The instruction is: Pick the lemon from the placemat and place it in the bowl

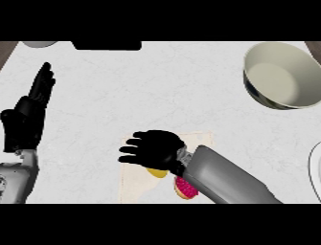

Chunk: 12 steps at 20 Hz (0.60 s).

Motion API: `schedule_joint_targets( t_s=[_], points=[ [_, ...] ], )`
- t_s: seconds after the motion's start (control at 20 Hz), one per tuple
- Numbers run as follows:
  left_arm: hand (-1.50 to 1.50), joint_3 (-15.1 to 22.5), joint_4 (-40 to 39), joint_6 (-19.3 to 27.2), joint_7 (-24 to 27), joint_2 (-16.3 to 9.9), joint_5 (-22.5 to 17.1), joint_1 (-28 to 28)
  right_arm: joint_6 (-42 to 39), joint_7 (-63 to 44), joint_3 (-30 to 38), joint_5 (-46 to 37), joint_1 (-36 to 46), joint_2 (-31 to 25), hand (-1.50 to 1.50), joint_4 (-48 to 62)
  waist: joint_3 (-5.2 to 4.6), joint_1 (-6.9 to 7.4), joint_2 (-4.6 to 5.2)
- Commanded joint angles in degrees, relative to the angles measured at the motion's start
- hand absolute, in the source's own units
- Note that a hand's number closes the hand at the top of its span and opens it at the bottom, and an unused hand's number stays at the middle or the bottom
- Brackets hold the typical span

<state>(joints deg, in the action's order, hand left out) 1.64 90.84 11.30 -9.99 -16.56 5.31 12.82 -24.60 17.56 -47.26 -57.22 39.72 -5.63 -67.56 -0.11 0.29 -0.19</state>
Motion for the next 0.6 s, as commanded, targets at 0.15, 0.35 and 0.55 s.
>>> schedule_joint_targets(
  t_s=[0.15,0.35,0.55],
  points=[
    [0.00,-0.82,3.51,-0.69,1.82,1.30,1.00,-4.59,2.09,4.52,4.65,-4.49,1.23,5.28,-1.50,9.14,0.11,0.29,0.23],
    [0.00,-3.14,1.58,-3.30,-1.71,-0.35,-0.40,0.13,7.82,1.84,-1.13,-2.91,-0.01,5.53,-1.50,12.56,0.12,0.60,0.31],
    [0.00,-2.39,-1.23,-2.35,0.15,1.17,1.34,0.82,12.47,6.31,-4.62,-9.20,-2.02,5.58,1.50,12.73,0.12,0.01,0.26]
  ],
)
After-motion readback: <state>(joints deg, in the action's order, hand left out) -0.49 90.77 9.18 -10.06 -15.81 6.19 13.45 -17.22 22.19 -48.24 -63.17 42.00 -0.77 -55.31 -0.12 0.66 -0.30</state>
